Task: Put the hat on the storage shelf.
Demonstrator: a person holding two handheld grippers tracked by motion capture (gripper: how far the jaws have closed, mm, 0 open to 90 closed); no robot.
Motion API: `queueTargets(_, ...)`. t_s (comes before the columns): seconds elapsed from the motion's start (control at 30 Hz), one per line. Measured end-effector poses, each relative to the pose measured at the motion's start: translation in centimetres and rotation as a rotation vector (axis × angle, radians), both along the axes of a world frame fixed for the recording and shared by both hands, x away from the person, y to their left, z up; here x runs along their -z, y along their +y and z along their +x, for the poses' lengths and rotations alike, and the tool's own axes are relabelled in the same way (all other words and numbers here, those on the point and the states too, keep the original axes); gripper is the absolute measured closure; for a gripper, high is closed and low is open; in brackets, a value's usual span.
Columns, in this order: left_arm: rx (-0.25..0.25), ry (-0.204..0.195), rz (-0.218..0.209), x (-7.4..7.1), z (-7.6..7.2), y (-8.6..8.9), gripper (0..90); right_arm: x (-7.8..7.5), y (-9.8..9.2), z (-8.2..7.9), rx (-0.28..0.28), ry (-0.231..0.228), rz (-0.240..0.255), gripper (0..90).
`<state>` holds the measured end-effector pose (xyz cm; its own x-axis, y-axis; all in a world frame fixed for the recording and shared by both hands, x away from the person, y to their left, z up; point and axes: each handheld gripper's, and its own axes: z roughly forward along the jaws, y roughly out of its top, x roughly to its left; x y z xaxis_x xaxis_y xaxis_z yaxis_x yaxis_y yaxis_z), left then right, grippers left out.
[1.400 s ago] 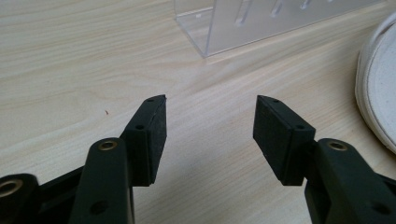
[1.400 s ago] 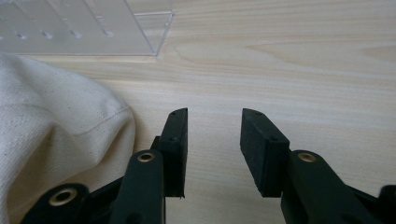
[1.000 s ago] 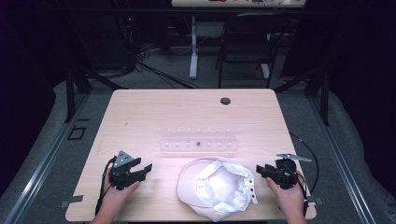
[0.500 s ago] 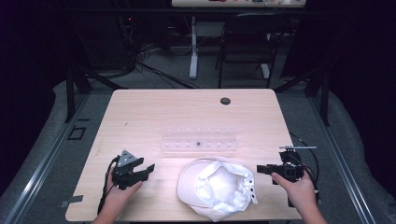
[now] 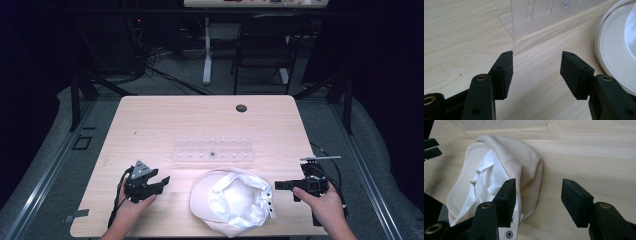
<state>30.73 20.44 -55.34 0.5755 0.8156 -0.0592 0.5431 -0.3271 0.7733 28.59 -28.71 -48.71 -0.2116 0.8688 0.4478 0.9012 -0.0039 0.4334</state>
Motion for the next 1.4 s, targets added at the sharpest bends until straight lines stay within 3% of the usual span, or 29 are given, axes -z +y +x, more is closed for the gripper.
queueTargets(0.4, 0.009, -0.009, 0.021, 0.1, -0.2, -0.4, 44.0, 0.5, 1.0, -0.6, -0.047, 0.089, 0.077, 42.7)
queueTargets(0.83, 0.008, -0.011, 0.025, 0.2, -0.1, -0.3, 44.0, 3.5, 2.8, -0.6, -0.082, 0.195, 0.146, 42.3)
queueTargets(0.97, 0.005, -0.014, 0.020, 0.2, -0.1, -0.3, 44.0, 3.9, 3.4, -0.6, -0.098, 0.202, 0.146, 42.3)
queueTargets(1.07, 0.005, -0.013, 0.022, 0.1, -0.1, -0.2, 44.0, 4.0, 3.7, -0.6, -0.076, 0.197, 0.159, 42.4)
queueTargets(1.1, 0.004, -0.013, 0.022, 0.1, -0.1, -0.2, 44.0, 3.9, 3.7, -0.5, -0.100, 0.210, 0.161, 42.6)
queueTargets(1.2, 0.004, -0.013, 0.021, 0.1, -0.1, -0.2, 44.0, 3.8, 3.8, -0.5, -0.103, 0.212, 0.162, 42.7)
queueTargets(1.4, -0.002, -0.018, 0.021, 0.0, 0.0, 0.0, 44.0, 2.9, 3.7, -0.2, -0.096, 0.216, 0.195, 43.4)
